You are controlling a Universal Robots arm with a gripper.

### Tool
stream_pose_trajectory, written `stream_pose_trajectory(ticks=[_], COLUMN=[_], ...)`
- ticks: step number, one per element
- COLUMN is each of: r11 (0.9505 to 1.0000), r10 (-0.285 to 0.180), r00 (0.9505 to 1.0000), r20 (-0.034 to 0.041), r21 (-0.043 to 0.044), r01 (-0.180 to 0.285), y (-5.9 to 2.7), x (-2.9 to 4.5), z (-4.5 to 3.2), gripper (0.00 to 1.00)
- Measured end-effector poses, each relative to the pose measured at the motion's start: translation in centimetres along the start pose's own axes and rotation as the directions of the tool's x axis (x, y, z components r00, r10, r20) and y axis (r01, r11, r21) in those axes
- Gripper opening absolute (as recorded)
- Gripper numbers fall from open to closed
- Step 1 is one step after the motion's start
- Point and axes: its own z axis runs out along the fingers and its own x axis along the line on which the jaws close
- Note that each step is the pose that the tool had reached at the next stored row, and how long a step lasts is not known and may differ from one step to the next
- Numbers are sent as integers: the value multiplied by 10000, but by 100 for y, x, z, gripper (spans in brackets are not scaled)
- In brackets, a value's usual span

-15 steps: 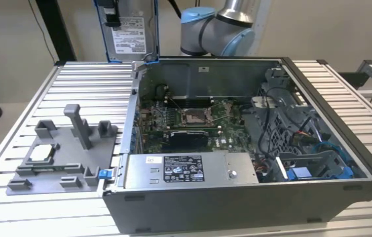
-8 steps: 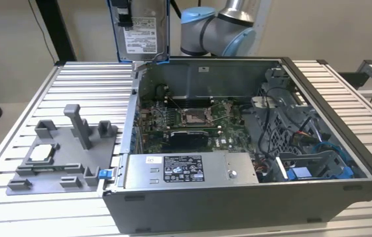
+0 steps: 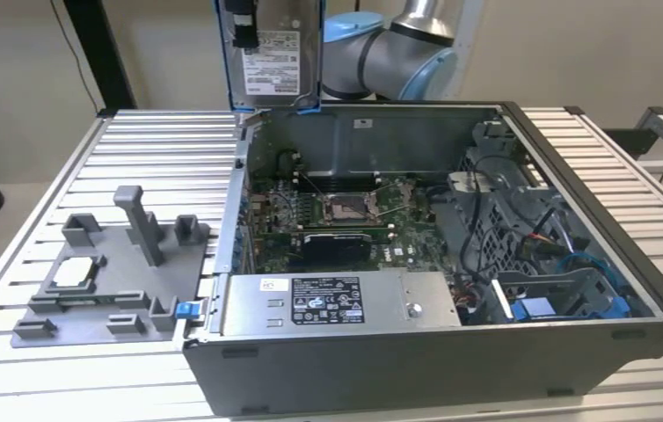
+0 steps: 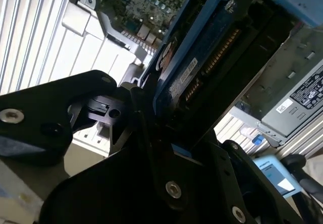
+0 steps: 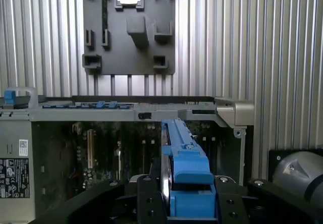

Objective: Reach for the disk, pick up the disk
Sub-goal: 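Pick up the disk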

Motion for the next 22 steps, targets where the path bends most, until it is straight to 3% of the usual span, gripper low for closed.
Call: stream_pose_trajectory(ticks=[22], r11=[10000], r10=[1], r00=[10000], r20=[-1], r21=[-20], r01=[-1], y=[-690], x=[-16], z=[0], gripper=[0])
